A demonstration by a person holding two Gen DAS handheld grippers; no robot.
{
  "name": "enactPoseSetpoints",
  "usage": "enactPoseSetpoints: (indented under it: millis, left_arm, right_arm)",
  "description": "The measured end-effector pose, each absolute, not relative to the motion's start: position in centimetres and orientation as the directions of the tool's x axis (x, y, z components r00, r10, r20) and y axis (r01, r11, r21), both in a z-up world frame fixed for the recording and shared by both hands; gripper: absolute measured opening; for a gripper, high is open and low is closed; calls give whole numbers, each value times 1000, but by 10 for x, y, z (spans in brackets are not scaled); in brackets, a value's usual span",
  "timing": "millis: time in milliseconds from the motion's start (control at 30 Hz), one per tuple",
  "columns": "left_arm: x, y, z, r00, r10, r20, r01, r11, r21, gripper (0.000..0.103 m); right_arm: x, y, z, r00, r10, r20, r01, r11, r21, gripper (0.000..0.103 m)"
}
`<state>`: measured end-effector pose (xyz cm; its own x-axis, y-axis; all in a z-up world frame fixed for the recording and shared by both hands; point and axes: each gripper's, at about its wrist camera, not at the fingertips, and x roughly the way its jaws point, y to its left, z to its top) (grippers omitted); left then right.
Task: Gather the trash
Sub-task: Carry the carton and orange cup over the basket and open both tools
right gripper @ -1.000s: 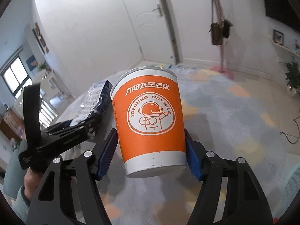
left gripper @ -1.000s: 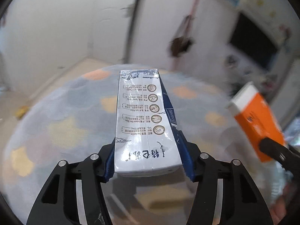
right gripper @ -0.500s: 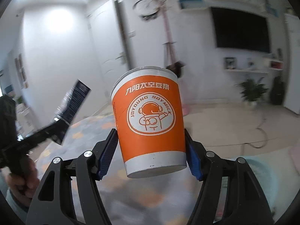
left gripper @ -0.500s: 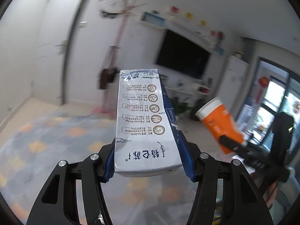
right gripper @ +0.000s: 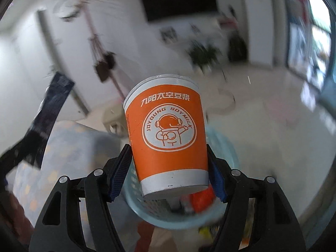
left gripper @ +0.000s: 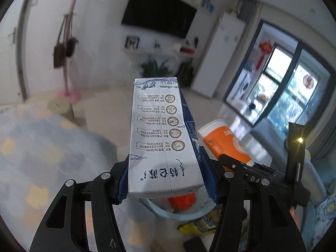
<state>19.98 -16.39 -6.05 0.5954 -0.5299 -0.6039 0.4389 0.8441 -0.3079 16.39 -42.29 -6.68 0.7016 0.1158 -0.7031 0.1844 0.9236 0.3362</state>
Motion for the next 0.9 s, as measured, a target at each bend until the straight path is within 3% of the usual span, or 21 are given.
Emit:
enactPoseSetpoints:
  millis: [167,367,700,900]
  left_arm:
    - [221,-186,-89,552,-493,-672,420,861,-287,57]
    - [221,-187,-94,565,-445,-695,401,884,-240,74]
    - [193,-155,-65,649,-435,-625,361,898,-251,75]
    - [160,-114,-38,735,-391,-554,318,920,-228,78]
  right_arm:
    - [178,-434,-105,624,148,-767,241,898,369,66]
    - [193,-430,-123,595,162,-787,242,898,367,67]
    - [170,-415,-94,658,190,-729,151,915,374,67]
    - [148,-371,-48,745,123,-656,69,963,259,67]
